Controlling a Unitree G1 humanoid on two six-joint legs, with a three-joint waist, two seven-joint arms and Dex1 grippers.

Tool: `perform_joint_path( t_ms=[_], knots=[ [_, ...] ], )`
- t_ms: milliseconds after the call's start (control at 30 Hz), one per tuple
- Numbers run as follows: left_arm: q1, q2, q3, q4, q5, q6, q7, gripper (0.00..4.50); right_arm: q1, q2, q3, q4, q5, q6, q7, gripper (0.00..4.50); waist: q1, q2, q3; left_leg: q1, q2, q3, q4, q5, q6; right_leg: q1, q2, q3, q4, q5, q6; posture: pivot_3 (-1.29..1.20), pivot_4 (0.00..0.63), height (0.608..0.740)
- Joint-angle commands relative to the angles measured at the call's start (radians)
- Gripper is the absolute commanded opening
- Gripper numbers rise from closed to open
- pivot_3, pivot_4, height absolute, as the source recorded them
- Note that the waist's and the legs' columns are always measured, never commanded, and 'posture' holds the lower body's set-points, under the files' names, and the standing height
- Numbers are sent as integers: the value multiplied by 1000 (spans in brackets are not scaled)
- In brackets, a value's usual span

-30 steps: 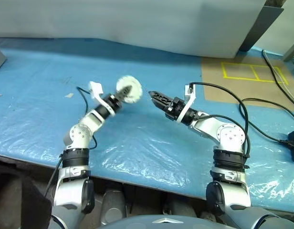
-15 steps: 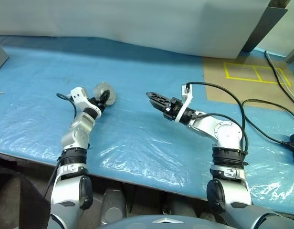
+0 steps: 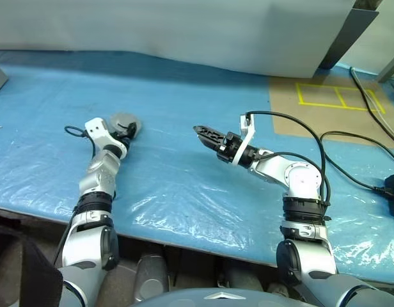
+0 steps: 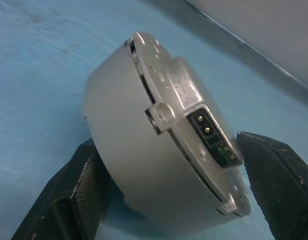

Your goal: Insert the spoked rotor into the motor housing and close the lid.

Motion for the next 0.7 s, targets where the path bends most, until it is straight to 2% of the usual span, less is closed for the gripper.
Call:
perform_joint_path(
  t_ms=[33, 167, 233, 333, 533, 700],
  knots=[
    [5, 53, 20, 39, 58, -82, 65, 4024, -7, 2, -4, -22, 4, -9, 18, 3238, 0, 0, 0, 0, 0, 0, 0, 0, 0, 0, 0, 0, 0, 0, 0, 0, 150, 740],
    [33, 70, 36, 28, 41, -74, 60, 4024, -10, 1, 3, -18, -13, -10, 31, 3238, 4, 0, 0, 0, 0, 0, 0, 0, 0, 0, 0, 0, 0, 0, 0, 0, 150, 740],
    [44, 71, 43, 14, 6, -15, 17, 4024, -14, 3, 8, -11, -27, -13, 38, 3238, 4, 0, 0, 0, 0, 0, 0, 0, 0, 0, 0, 0, 0, 0, 0, 0, 150, 740],
    [78, 49, 43, -74, -89, 134, -91, 4024, -21, 7, 15, 7, -49, -16, 50, 3238, 4, 0, 0, 1, 0, 0, 0, 0, 0, 1, -1, 0, 1, 0, 0, 0, 150, 740],
    [208, 18, 52, -348, -368, 535, -259, 4024, -21, 5, 30, 12, -80, -7, 68, 3238, 10, 0, 0, 1, -2, 2, 0, 0, 0, 1, -3, 0, 0, 0, -1, 0, 150, 740],
    [298, 50, 11, -450, -405, 673, -313, 4024, -17, 4, 36, 5, -94, -3, 75, 3238, 3, 1, 0, 3, 0, 3, -1, 0, 0, 1, -2, 1, 0, -1, -1, 0, 150, 740]
  ],
)
